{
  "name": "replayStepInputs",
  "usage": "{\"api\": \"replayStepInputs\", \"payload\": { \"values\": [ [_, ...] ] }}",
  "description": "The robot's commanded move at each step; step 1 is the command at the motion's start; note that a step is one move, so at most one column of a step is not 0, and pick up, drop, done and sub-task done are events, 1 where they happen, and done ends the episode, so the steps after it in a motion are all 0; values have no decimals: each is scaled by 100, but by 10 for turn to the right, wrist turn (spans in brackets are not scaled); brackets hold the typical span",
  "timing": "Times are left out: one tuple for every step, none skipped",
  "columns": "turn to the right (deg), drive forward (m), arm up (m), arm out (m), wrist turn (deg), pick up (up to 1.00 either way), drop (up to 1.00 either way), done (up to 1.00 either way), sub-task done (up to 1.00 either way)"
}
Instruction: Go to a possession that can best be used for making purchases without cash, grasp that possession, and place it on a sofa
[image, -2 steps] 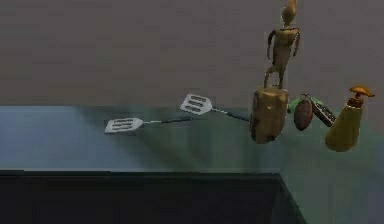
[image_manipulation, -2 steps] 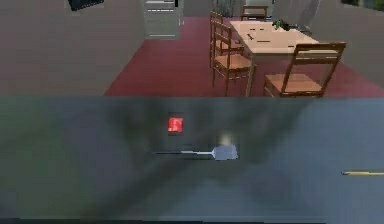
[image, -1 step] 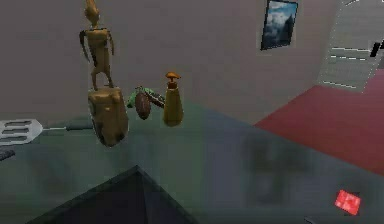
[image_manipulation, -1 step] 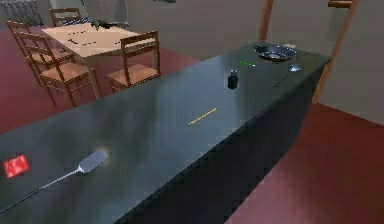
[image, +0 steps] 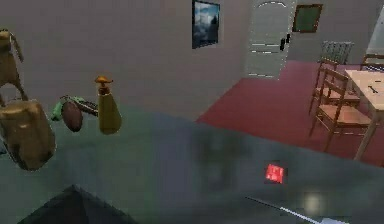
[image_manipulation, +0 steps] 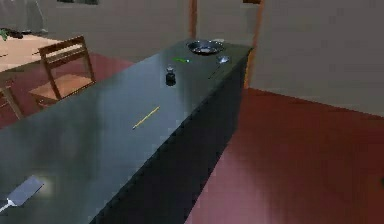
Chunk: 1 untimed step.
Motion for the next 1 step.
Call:
{"api": "replayStepInputs", "payload": {
  "values": [
    [0, 10, 0, 0, 0, 0, 0, 0, 0]
  ]
}}
